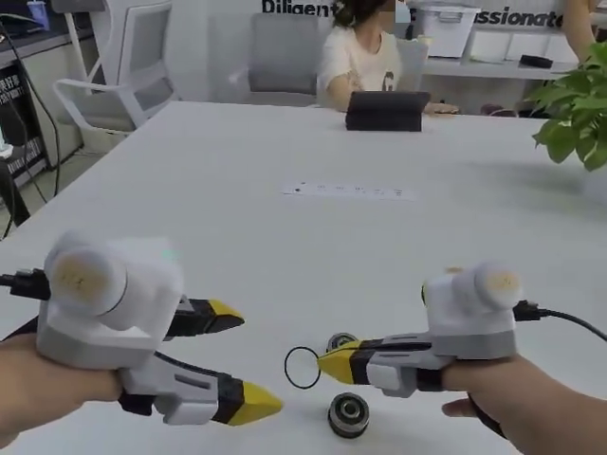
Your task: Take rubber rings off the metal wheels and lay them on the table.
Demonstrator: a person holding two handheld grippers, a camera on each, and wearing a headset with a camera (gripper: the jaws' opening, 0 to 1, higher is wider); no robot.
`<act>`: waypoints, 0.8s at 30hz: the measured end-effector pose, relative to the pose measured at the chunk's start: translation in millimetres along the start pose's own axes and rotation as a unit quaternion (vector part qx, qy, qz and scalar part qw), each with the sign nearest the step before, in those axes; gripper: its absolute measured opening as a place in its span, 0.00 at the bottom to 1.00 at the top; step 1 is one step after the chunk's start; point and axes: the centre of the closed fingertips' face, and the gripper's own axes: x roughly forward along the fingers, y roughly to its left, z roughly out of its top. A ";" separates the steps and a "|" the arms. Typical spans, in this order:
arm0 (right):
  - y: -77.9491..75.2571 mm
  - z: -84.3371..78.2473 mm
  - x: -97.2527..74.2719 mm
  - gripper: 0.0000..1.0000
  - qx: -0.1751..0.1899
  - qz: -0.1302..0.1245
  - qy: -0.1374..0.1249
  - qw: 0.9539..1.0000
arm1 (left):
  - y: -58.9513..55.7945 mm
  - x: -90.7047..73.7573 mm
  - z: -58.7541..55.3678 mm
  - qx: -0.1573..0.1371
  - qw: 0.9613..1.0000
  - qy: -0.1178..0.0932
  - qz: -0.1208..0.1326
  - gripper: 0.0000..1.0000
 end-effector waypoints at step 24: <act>-13.3 -25.9 17.0 0.00 -0.019 -0.012 0.055 0.998 | 6.4 -19.1 -18.1 -0.028 0.999 0.008 0.023 0.71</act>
